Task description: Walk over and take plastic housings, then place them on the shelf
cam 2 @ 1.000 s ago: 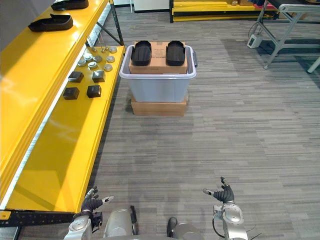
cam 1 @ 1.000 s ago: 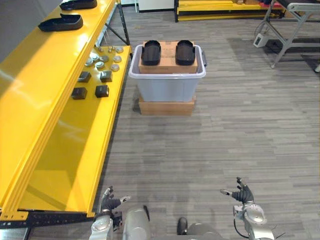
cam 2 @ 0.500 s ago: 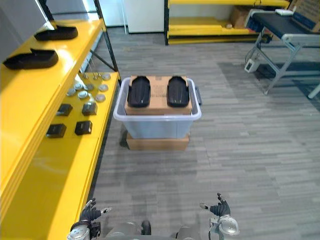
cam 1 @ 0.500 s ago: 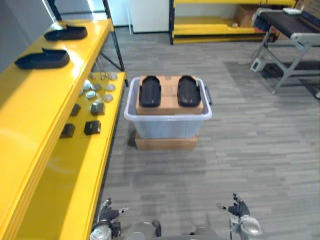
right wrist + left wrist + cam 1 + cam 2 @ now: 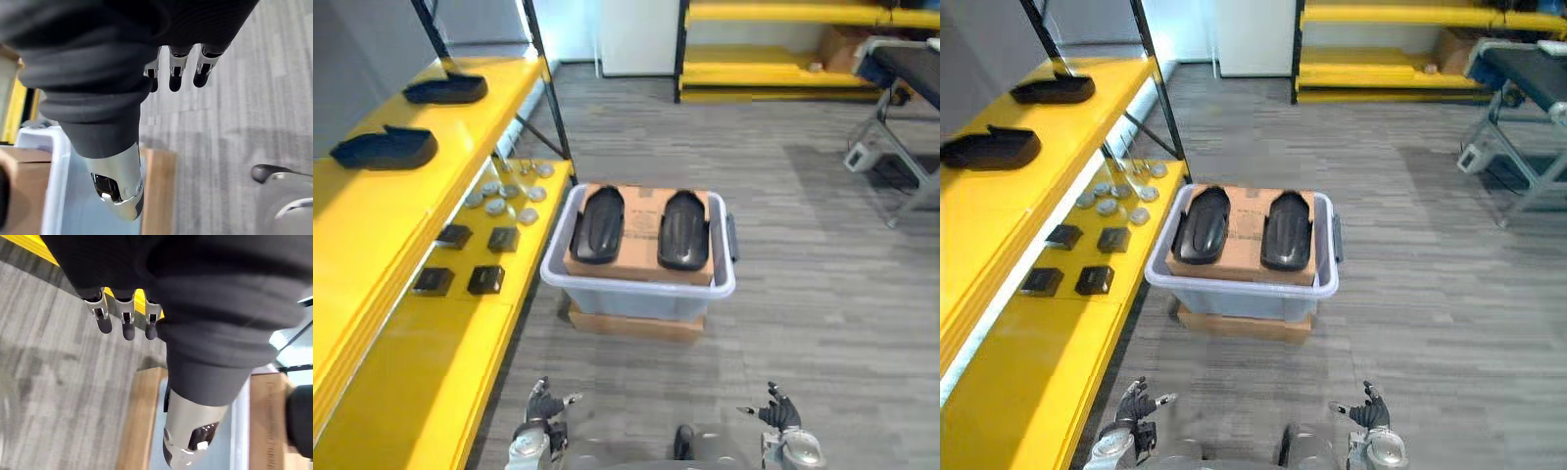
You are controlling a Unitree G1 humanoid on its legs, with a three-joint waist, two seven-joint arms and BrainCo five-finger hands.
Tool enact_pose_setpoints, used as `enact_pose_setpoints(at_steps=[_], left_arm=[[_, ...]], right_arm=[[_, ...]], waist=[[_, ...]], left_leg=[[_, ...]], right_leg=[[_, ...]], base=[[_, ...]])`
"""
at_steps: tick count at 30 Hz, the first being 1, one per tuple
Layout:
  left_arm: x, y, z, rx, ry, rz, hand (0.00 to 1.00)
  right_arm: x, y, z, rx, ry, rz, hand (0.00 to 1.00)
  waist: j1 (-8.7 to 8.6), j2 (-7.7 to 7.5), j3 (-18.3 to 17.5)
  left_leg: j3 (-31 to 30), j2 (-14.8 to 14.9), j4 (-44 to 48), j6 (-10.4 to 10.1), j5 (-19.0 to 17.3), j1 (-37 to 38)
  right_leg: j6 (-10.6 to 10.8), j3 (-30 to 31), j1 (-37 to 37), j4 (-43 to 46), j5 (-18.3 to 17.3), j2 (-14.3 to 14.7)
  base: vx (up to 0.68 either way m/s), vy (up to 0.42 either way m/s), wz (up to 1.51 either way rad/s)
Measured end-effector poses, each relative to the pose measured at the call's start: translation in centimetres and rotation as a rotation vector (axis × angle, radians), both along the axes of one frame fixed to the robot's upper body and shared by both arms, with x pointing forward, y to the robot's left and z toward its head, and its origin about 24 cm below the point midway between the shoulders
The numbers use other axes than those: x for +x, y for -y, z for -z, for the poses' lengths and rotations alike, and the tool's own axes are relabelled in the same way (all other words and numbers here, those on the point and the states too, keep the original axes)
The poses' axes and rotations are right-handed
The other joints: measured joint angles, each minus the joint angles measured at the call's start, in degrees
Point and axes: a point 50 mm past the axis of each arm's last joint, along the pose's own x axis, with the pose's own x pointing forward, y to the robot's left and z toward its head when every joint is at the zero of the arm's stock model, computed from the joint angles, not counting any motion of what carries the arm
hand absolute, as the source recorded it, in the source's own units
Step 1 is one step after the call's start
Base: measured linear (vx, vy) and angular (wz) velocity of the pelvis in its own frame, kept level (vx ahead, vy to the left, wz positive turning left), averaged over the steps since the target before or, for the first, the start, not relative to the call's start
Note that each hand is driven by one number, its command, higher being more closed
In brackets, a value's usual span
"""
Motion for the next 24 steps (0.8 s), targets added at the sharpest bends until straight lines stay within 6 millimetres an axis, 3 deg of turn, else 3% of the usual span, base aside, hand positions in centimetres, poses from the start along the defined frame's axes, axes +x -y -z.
enact_pose_setpoints(at_steps=[2,3,4,5,7,9,14,16,24], left_arm=[[0.0,0.2,0.0,-0.006,-0.001,-0.001,0.00],[0.0,0.6,0.1,-0.018,-0.001,-0.004,0.00],[0.0,0.9,0.1,-0.027,-0.002,-0.005,0.00],[-0.1,1.1,0.2,-0.031,-0.007,-0.006,0.00],[0.2,0.8,0.1,-0.024,0.002,-0.004,0.00],[-0.1,0.4,0.1,-0.014,-0.007,-0.004,0.00],[-0.8,-0.5,0.3,0.011,-0.026,-0.005,0.00],[-1.2,-0.6,0.4,0.014,-0.037,-0.007,0.00],[-3.4,-0.9,1.1,0.032,-0.105,0.015,0.00]], right_arm=[[0.0,-0.1,0.0,0.008,0.001,0.014,0.00],[-0.3,0.2,0.1,0.006,-0.001,0.034,0.00],[-0.5,0.6,0.1,0.000,-0.004,0.048,0.00],[-0.9,0.7,0.3,0.002,-0.020,0.071,0.00],[-1.1,0.4,0.4,0.009,-0.022,0.089,0.00],[-1.3,0.3,0.5,0.018,-0.025,0.103,0.00],[-1.4,1.4,0.0,-0.001,0.001,0.167,0.00],[-1.1,2.4,-1.1,-0.034,0.055,0.194,0.00],[3.4,5.5,-9.8,-0.218,0.443,0.185,0.00]], waist=[[-0.05,0.24,-0.2],[-0.05,0.91,-0.5],[-0.06,2.09,-1.0],[-0.09,2.24,-1.1],[-0.11,0.22,-1.5],[-0.18,-0.89,-2.2],[-0.28,-0.58,-3.6],[-0.22,-0.43,-3.9],[-0.38,-0.76,-4.5]], left_leg=[[-0.1,-0.5,-13.6,-0.6,0.4,0.0],[-0.4,-1.2,-21.8,-1.8,4.7,0.8],[-0.5,-1.1,-24.2,-2.2,8.6,1.0],[-0.5,-1.3,-26.0,-2.7,6.3,2.7],[0.9,-3.2,-29.3,-2.5,6.4,4.6],[2.2,-5.0,-32.0,-2.1,6.7,6.6],[3.4,-6.9,-36.4,-1.4,7.7,9.2],[3.8,-7.4,-38.4,-1.4,8.3,10.0],[3.9,-8.9,-44.3,-1.1,10.7,11.2]], right_leg=[[0.3,0.4,0.8,0.0,0.0,0.0],[1.3,1.0,0.9,0.2,-0.5,0.5],[2.1,1.4,0.9,0.4,-1.0,1.1],[3.0,2.2,1.0,1.0,-1.7,0.9],[4.1,3.3,0.9,0.9,-2.4,-1.1],[4.9,4.2,1.0,0.6,-2.6,-2.6],[6.2,5.5,1.9,-2.0,-2.5,-3.4],[6.4,6.2,1.9,-2.6,-2.3,-3.5],[6.7,6.7,1.6,-5.4,-0.6,-3.4]], base=[[0.28,0.084,-0.28],[0.27,0.146,-0.19],[0.21,0.179,-0.22],[0.16,0.145,-0.12],[0.12,0.140,-0.15],[0.08,0.123,-0.20],[0.04,0.045,-0.10],[0.04,0.019,-0.06],[0.03,0.011,-0.02]])
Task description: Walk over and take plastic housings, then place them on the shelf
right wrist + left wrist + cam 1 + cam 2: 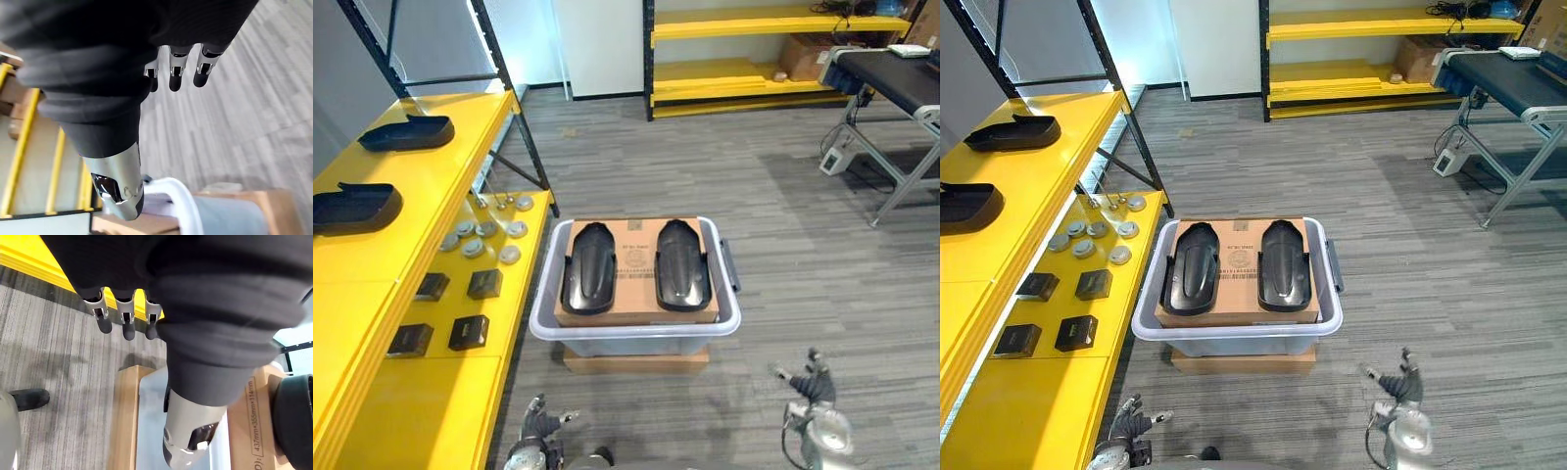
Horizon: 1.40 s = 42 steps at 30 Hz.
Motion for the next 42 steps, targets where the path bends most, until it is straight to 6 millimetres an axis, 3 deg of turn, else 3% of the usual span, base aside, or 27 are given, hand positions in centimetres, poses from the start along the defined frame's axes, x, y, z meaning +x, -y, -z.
enact_pose_setpoints(at_steps=[5,8,14,15,20,24,29,30,34,42], left_arm=[[-0.6,-0.3,0.4,0.020,-0.042,0.065,0.00],[-0.6,-0.4,0.4,0.024,-0.048,0.104,0.00],[0.2,0.0,0.3,0.032,-0.029,0.158,0.00],[0.3,0.0,0.3,0.032,-0.026,0.161,0.00],[0.5,0.0,0.2,0.039,-0.015,0.157,0.00],[1.9,0.4,-0.2,0.039,0.025,0.147,0.00],[2.3,0.5,-0.4,0.038,0.054,0.118,0.00],[2.5,0.5,-0.5,0.039,0.067,0.107,0.00],[3.3,0.5,-0.8,0.044,0.091,0.097,0.00],[3.9,0.4,-1.0,0.037,0.111,0.089,0.00]], right_arm=[[3.9,0.6,-4.3,-0.134,0.158,-0.050,0.00],[6.3,0.3,-5.7,-0.225,0.172,-0.101,0.00],[10.8,-0.5,-6.3,-0.321,0.101,-0.160,0.00],[11.2,-0.4,-6.0,-0.320,0.074,-0.146,0.00],[13.2,-0.5,-5.8,-0.321,0.007,-0.118,0.00],[15.0,0.8,-7.0,-0.333,-0.034,-0.071,0.00],[16.5,1.3,-8.3,-0.312,-0.054,-0.046,0.00],[16.7,1.5,-8.5,-0.313,-0.061,-0.038,1.00],[17.4,1.9,-10.0,-0.309,-0.028,-0.019,1.00],[17.7,2.3,-11.3,-0.319,0.019,0.014,1.00]], waist=[[0.14,-0.50,0.0],[0.29,-0.27,0.2],[1.42,1.10,2.6],[2.10,1.20,3.0],[1.98,1.93,5.5],[2.07,3.47,9.2],[2.67,4.29,12.4],[3.00,4.44,13.1],[3.16,4.48,15.5],[3.13,4.36,16.5]], left_leg=[[-2.3,-1.0,-1.8,1.0,1.3,-1.6],[-4.1,-1.4,-2.0,1.3,1.6,-2.5],[-7.8,-2.1,-4.0,1.6,4.2,-5.0],[-8.2,-2.2,-4.0,1.6,4.4,-5.5],[-10.3,-2.5,-4.0,1.9,5.7,-8.6],[-12.5,-2.7,-4.0,2.2,7.4,-12.2],[-13.2,-2.7,-4.0,2.2,8.2,-14.7],[-13.2,-2.7,-4.0,2.2,8.3,-15.2],[-14.3,-2.8,-4.1,2.0,8.9,-16.4],[-15.9,-2.9,-4.1,1.5,9.3,-17.6]], right_leg=[[0.2,-0.8,-0.9,-1.8,1.1,-0.4],[0.0,-2.0,-1.0,-2.1,1.3,-0.7],[0.0,-5.3,-2.0,-2.9,1.8,-1.0],[0.0,-5.6,-2.3,-2.9,1.9,-1.0],[-0.4,-7.2,-4.0,-3.7,2.6,-1.0],[-0.2,-8.4,-6.5,-3.8,3.1,-1.0],[0.0,-8.3,-8.9,-3.9,3.8,-0.9],[0.0,-8.3,-9.4,-3.9,4.0,-0.9],[0.0,-8.6,-10.0,-3.8,4.2,-0.9],[0.0,-9.3,-10.7,-3.5,4.2,-0.9]], base=[[0.02,0.010,0.12],[0.01,0.010,0.26],[-0.03,0.001,0.33],[-0.04,0.003,0.21],[-0.03,0.008,0.20],[-0.05,0.018,0.25],[-0.04,0.014,0.04],[0.00,0.000,0.00],[0.00,0.010,0.06],[-0.01,0.009,0.07]])
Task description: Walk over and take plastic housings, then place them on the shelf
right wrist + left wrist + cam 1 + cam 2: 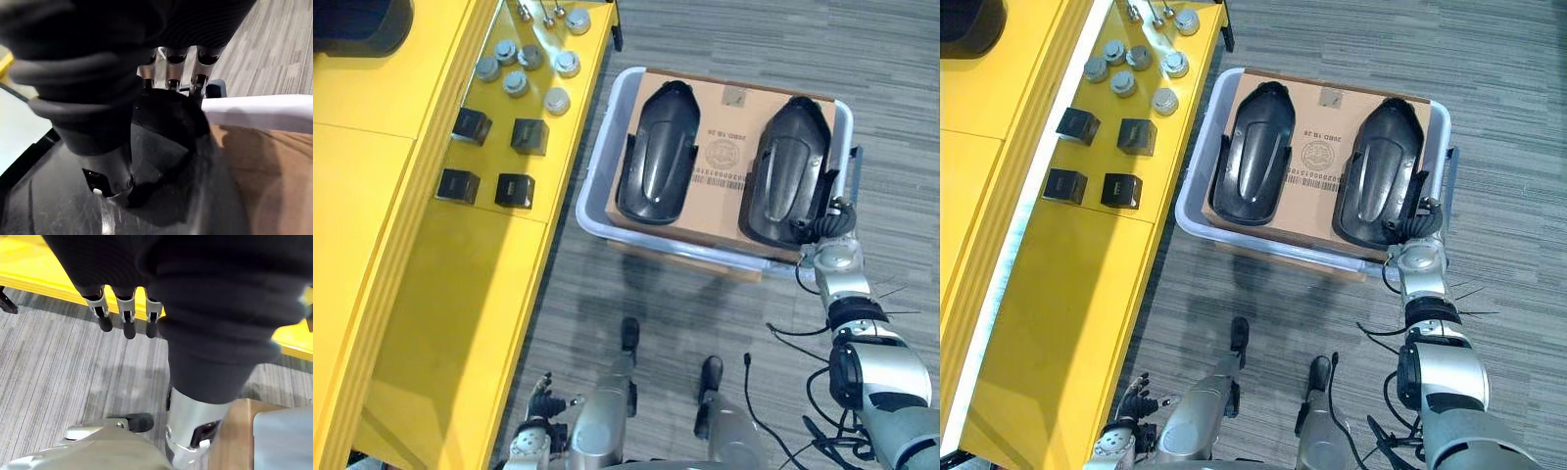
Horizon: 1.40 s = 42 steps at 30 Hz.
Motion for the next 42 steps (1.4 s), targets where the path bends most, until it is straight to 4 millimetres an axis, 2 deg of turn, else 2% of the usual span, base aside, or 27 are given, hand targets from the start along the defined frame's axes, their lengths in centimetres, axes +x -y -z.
enact_pose_setpoints(at_steps=[4,7,10,12,16,19,21,22,27,30,32,36,40,42], left_arm=[[0.0,0.0,0.0,0.000,0.000,0.000,0.00],[0.2,0.0,-0.1,-0.002,0.008,0.003,0.00],[0.5,0.0,-0.4,-0.002,0.026,0.004,0.00],[0.7,0.0,-0.6,-0.003,0.033,0.003,0.00],[0.5,-0.9,-0.8,0.004,0.037,-0.041,0.00],[0.8,-1.6,-1.7,0.014,0.084,-0.074,0.00],[1.5,-1.7,-2.7,0.017,0.143,-0.077,0.00],[1.9,-1.7,-3.4,0.011,0.184,-0.085,0.00],[3.9,-1.1,-7.5,-0.054,0.415,-0.134,0.00],[5.0,0.6,-10.5,-0.123,0.573,-0.145,0.00],[5.7,1.7,-12.3,-0.157,0.657,-0.113,0.00],[6.6,4.6,-16.2,-0.221,0.827,-0.032,0.00],[7.0,6.8,-18.5,-0.269,0.925,0.042,0.00],[7.3,7.4,-18.9,-0.264,0.944,0.073,0.00]], right_arm=[[-0.5,0.1,0.3,-0.011,0.003,-0.003,1.00],[-1.6,0.2,1.6,-0.031,-0.014,-0.010,1.00],[-2.6,-0.1,1.6,-0.057,0.025,-0.026,1.00],[-4.1,0.3,1.8,-0.077,0.058,-0.014,1.00],[-6.6,0.5,3.1,-0.086,0.059,0.009,1.00],[-7.8,-0.5,2.9,-0.112,0.101,-0.013,1.00],[-8.5,-1.1,2.5,-0.121,0.141,-0.018,1.00],[-8.8,-1.3,2.2,-0.111,0.172,-0.007,1.00],[-10.5,-3.7,1.5,-0.061,0.290,-0.002,1.00],[-11.3,-6.5,1.0,-0.043,0.347,-0.054,1.00],[-11.5,-8.2,0.5,-0.030,0.383,-0.093,1.00],[-11.3,-12.0,-0.9,-0.043,0.466,-0.223,1.00],[-11.8,-14.5,-0.9,-0.049,0.472,-0.308,1.00],[-11.8,-15.1,-0.9,-0.052,0.469,-0.336,1.00]], waist=[[-0.07,-0.03,0.0],[-0.12,-0.14,0.0],[-1.39,-0.27,-0.1],[-1.61,-0.63,-0.7],[-2.00,-2.03,-4.3],[-3.04,-2.94,-7.2],[-3.07,-3.20,-8.9],[-2.99,-3.28,-9.5],[-3.02,-3.22,-12.1],[-3.06,-3.43,-13.5],[-3.05,-3.54,-14.3],[-3.08,-3.84,-15.7],[-3.12,-3.84,-16.1],[-3.15,-3.82,-16.1]], left_leg=[[-0.3,0.0,0.0,-0.1,0.0,0.8],[-0.4,-0.1,0.0,-0.1,0.0,2.8],[-0.4,-0.2,0.0,-0.1,0.0,3.5],[-0.4,-0.1,0.0,-0.1,0.0,4.3],[-0.4,0.0,0.0,-0.1,0.0,4.7],[-0.5,-0.1,0.0,-0.1,0.0,5.6],[-0.4,-0.1,0.0,-0.1,-0.1,6.1],[-0.4,0.0,-0.3,-1.3,-1.1,6.3],[-0.4,0.4,-0.4,-1.4,-1.4,7.1],[-0.2,0.4,-0.4,-1.5,-1.3,7.7],[-0.2,0.4,-0.4,-1.5,-1.2,8.2],[0.0,0.5,-0.3,-1.2,-1.0,9.3],[0.3,0.6,-0.2,-1.2,-1.0,10.2],[0.7,0.6,-0.3,-1.2,-1.0,10.2]], right_leg=[[0.0,-0.1,0.8,0.0,0.0,0.0],[0.0,0.0,2.8,0.1,0.0,-0.2],[0.0,0.1,3.5,0.1,0.0,-0.3],[0.1,0.6,3.8,0.4,0.0,-0.3],[0.2,0.9,3.9,0.7,-0.1,-0.3],[0.9,1.4,4.8,0.8,-0.5,-0.3],[1.2,1.9,4.9,0.6,-0.9,-0.3],[1.4,2.4,4.9,0.4,-1.3,-0.3],[1.5,2.8,6.1,-0.3,-1.6,-0.1],[1.5,2.9,6.8,-0.5,-1.5,-0.2],[0.9,2.9,7.4,-1.0,-1.0,-0.1],[1.3,3.1,8.6,-1.3,-0.6,0.0],[1.3,3.2,9.3,-1.3,-0.6,0.1],[1.3,3.4,9.2,-1.3,-0.6,0.2]], base=[[0.01,-0.001,0.01],[0.01,-0.001,0.01],[-0.01,0.006,-0.02],[-0.05,0.022,-0.07],[-0.04,0.017,-0.03],[-0.06,0.014,0.00],[-0.09,0.021,-0.07],[-0.11,0.015,-0.13],[-0.07,0.004,-0.02],[0.01,-0.002,0.00],[0.02,-0.006,0.00],[0.04,-0.019,-0.03],[0.02,-0.010,-0.02],[-0.01,-0.008,-0.11]])
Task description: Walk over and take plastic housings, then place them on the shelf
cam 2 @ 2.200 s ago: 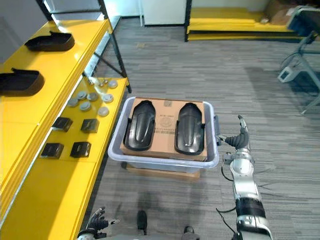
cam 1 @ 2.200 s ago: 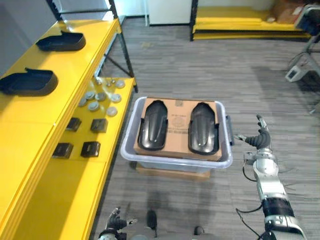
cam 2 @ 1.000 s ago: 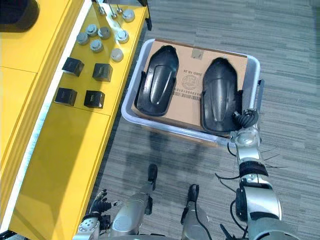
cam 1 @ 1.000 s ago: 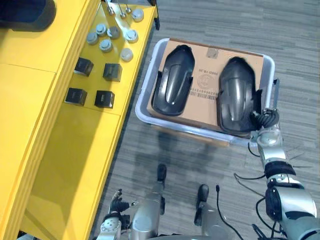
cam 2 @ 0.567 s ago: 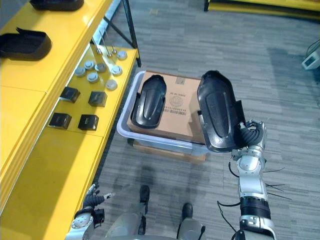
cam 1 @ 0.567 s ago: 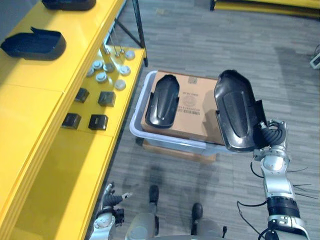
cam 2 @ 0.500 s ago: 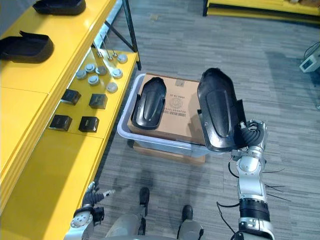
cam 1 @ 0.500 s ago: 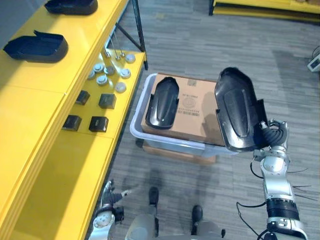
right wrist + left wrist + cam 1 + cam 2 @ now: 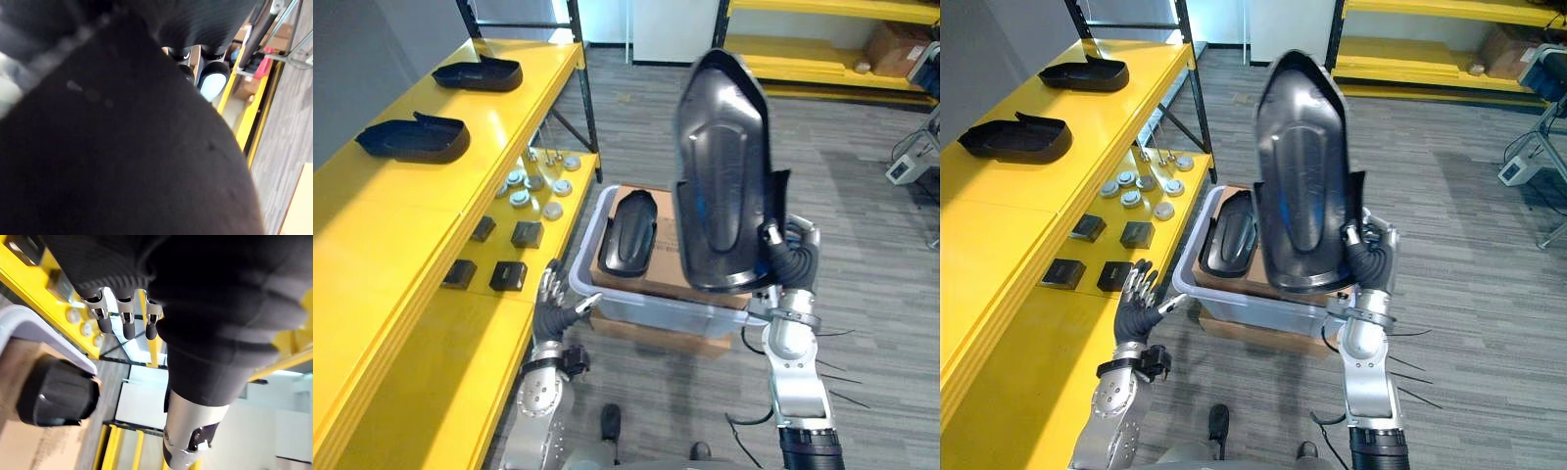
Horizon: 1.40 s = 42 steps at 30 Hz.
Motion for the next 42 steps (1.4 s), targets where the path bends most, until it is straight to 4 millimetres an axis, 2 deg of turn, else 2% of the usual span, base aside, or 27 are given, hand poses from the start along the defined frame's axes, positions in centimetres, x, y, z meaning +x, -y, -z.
enact_pose_setpoints(at_steps=[5,14,15,21,25,34,42], left_arm=[[0.2,1.6,-0.6,0.050,0.034,0.045,0.00],[0.7,2.3,-1.2,0.092,0.060,0.078,0.00],[0.7,2.6,-1.2,0.091,0.056,0.091,1.00],[1.0,3.5,-0.2,0.044,-0.003,0.143,1.00],[1.0,3.6,0.2,0.034,-0.024,0.157,1.00],[1.1,3.4,0.3,0.043,-0.025,0.156,1.00],[1.3,2.2,0.8,0.053,-0.050,0.103,1.00]], right_arm=[[-0.4,-1.3,0.6,-0.027,-0.025,-0.041,1.00],[-0.9,-3.6,1.0,-0.055,-0.041,-0.138,1.00],[-1.0,-4.2,1.0,-0.054,-0.037,-0.165,1.00],[-1.3,-6.2,1.5,-0.057,-0.057,-0.267,1.00],[-1.2,-6.2,2.3,-0.064,-0.090,-0.269,1.00],[-1.3,-6.0,2.4,-0.074,-0.095,-0.277,1.00],[-1.4,-5.5,2.7,-0.087,-0.109,-0.262,1.00]], waist=[[-0.84,-0.01,-0.4],[-1.37,-0.06,-2.5],[-1.39,-0.05,-2.6],[-1.38,-0.24,-3.8],[-1.46,-0.47,-4.1],[-1.43,-0.55,-4.2],[-1.41,-0.30,-5.6]], left_leg=[[0.7,0.0,-0.1,0.0,0.0,0.3],[1.5,0.4,-0.1,-0.3,-0.2,0.7],[1.6,0.5,-0.1,-0.3,-0.2,0.7],[2.1,0.5,-0.1,-0.3,-0.2,0.7],[2.2,0.5,-0.1,-0.3,-0.2,0.7],[2.3,0.7,-0.1,-0.3,-0.2,0.8],[2.5,1.0,-0.1,-0.3,-0.2,1.1]], right_leg=[[0.0,0.8,0.0,0.0,0.0,0.1],[-0.3,1.2,-0.1,-0.1,0.2,0.5],[-0.4,1.3,-0.1,-0.2,0.2,0.5],[-0.4,2.3,-0.1,-0.8,0.3,0.6],[-0.3,2.4,-0.2,-0.8,0.3,0.6],[-0.8,2.5,-0.2,-1.0,0.8,0.7],[-0.7,2.6,-0.1,-1.0,0.9,1.0]], base=[[-0.02,0.000,-0.07],[-0.02,-0.004,-0.03],[-0.03,-0.003,-0.03],[-0.01,0.000,-0.05],[0.00,-0.001,-0.01],[0.00,-0.001,-0.01],[0.00,-0.003,-0.01]])
